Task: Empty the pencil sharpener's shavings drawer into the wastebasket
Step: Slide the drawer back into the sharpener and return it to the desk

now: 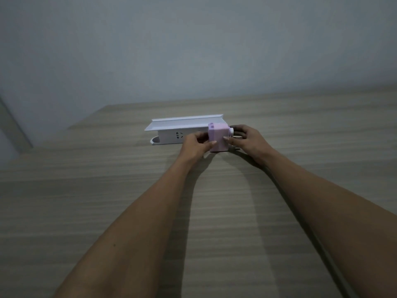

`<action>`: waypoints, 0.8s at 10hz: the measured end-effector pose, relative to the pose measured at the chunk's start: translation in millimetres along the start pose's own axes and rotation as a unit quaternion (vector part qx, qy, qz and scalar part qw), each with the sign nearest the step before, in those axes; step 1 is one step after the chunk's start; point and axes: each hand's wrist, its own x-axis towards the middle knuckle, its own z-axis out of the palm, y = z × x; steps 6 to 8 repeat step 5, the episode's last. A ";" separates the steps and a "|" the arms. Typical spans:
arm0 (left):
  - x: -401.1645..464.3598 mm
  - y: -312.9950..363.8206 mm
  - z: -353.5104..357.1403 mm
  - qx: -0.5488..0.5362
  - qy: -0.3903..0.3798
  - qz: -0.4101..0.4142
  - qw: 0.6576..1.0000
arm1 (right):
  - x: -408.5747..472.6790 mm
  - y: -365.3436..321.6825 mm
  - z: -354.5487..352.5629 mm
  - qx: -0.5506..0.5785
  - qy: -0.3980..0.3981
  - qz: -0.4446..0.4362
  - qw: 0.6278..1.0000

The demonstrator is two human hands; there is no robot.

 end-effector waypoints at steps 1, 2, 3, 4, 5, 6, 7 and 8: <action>3.8 -5.3 -0.3 0.009 0.003 -0.011 1.000 | -0.3 0.0 0.7 0.001 0.007 0.001 1.000; 2.8 -7.3 -2.2 0.016 0.030 -0.013 0.999 | -8.0 -3.4 -0.3 -0.010 0.026 0.013 1.000; -9.9 0.6 -9.4 0.053 0.031 -0.001 0.998 | -24.9 -11.9 -4.5 -0.079 0.042 0.010 0.996; -27.5 8.4 -20.8 0.132 0.032 0.033 0.990 | -46.2 -18.4 -9.5 -0.152 0.045 -0.017 0.987; -60.4 19.1 -29.1 0.227 0.080 0.066 0.969 | -73.5 -28.4 -10.2 -0.250 0.072 -0.038 0.965; -60.4 19.1 -29.1 0.227 0.080 0.066 0.969 | -73.5 -28.4 -10.2 -0.250 0.072 -0.038 0.965; -60.4 19.1 -29.1 0.227 0.080 0.066 0.969 | -73.5 -28.4 -10.2 -0.250 0.072 -0.038 0.965; -60.4 19.1 -29.1 0.227 0.080 0.066 0.969 | -73.5 -28.4 -10.2 -0.250 0.072 -0.038 0.965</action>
